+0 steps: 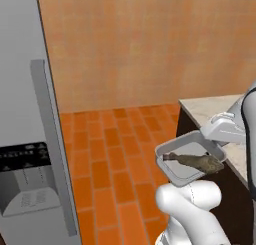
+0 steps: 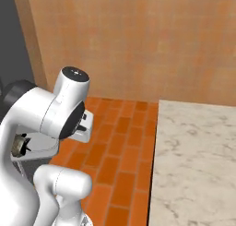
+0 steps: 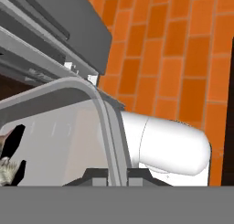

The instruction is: Take the meat container that has the fish and place it on the second highest rack of the freezer. Then take the vegetable container that has the carrot and bell pepper and place it on the highest rack of the freezer.

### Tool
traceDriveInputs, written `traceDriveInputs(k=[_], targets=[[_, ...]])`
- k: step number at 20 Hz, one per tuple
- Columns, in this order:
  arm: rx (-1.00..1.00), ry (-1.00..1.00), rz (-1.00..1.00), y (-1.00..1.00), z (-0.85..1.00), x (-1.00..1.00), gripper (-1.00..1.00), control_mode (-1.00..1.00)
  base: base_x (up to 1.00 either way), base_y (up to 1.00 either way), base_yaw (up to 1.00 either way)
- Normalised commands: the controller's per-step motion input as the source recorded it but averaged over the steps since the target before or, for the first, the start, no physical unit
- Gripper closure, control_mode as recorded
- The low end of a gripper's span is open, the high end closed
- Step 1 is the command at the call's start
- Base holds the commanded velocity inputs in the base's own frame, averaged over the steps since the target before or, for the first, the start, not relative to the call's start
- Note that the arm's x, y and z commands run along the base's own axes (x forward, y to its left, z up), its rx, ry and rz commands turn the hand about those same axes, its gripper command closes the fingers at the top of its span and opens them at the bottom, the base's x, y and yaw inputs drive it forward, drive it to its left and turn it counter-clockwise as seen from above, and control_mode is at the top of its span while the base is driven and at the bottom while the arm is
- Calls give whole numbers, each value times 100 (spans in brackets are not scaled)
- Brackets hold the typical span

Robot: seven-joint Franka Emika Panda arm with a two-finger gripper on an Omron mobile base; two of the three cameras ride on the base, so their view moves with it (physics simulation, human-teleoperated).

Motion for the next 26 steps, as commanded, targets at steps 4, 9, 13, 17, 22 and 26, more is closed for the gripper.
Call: traceDriveInputs(k=[4,9,13,17,22,26], targets=[[0,0,0,0,0,0,100,100,66,-1,-3],[0,0,0,0,0,0,100,100,96,-18,-1],[0,0,0,0,0,0,100,100,100,-25,-3],[0,0,0,0,0,0,100,100,100,-32,0],[0,0,0,0,0,0,100,100,100,-29,0],[0,0,0,0,0,0,100,100,95,-17,0]])
